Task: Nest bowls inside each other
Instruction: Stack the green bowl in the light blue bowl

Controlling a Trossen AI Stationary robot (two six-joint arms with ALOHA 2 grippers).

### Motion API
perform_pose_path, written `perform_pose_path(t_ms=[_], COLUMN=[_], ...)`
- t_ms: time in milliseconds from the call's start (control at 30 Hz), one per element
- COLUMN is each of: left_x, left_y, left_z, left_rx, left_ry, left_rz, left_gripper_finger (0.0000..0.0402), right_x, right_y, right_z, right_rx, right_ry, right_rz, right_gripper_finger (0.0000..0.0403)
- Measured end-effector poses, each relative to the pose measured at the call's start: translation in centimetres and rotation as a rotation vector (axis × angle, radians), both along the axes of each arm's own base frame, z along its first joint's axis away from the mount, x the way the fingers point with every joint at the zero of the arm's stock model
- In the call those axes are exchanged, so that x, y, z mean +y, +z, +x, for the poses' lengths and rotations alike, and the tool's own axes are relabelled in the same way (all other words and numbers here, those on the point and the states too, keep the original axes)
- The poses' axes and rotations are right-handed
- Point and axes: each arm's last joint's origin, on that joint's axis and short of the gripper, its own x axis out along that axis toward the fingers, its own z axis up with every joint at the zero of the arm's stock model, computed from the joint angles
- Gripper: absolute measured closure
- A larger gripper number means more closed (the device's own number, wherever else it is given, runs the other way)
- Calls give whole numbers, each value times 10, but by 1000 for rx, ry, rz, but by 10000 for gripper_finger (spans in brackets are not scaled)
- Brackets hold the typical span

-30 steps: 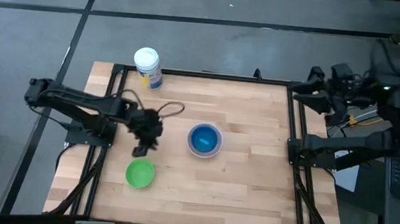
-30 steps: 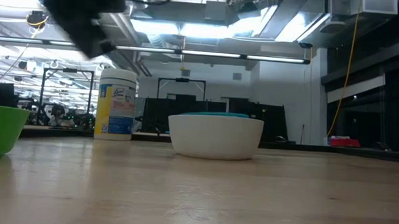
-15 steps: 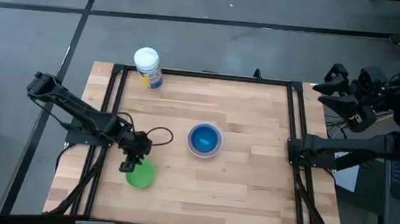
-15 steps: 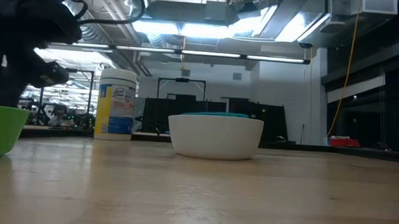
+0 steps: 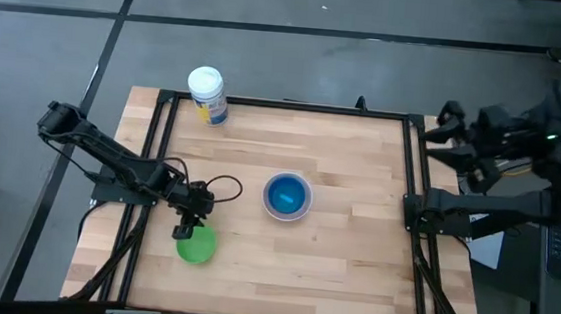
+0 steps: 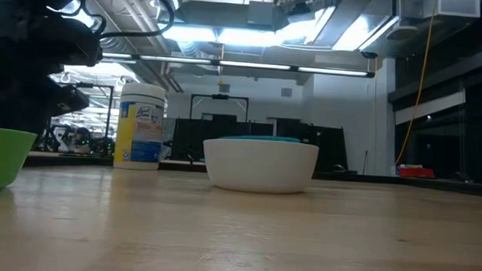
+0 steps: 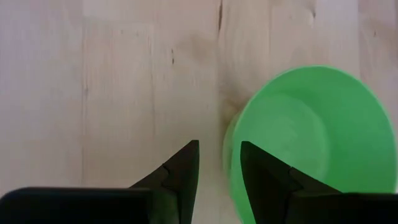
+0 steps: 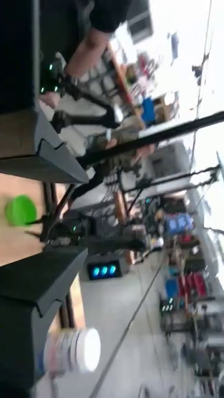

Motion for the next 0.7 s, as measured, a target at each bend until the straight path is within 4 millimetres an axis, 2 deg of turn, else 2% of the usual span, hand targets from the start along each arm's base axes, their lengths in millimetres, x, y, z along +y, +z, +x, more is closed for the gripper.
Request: perform_pose_path(t_ms=[200,333,500,600,667,700], left_x=[-3,-6,-4,1,5,8], left_y=[0,-3,-26,-28,-18,-13], left_z=[-1,-3,-12,-11,-3,3], left_rx=[3,-5,4,-2,-57,-90], left_ry=[-12,-12,75,164,189,212], left_rz=[-13,-12,-52,-17,-6,1], left_gripper_finger=[288,288,292,329,376,387], right_x=[-1,1,4,5,6,6], right_y=[-56,-87,-107,-113,-116,-118], right_z=[17,5,-21,-33,-37,-38], right_rx=[-80,-136,-222,-256,-252,-234], right_ry=[98,87,42,13,6,3], right_rz=[71,126,175,190,201,205], right_gripper_finger=[225,224,224,224,224,224])
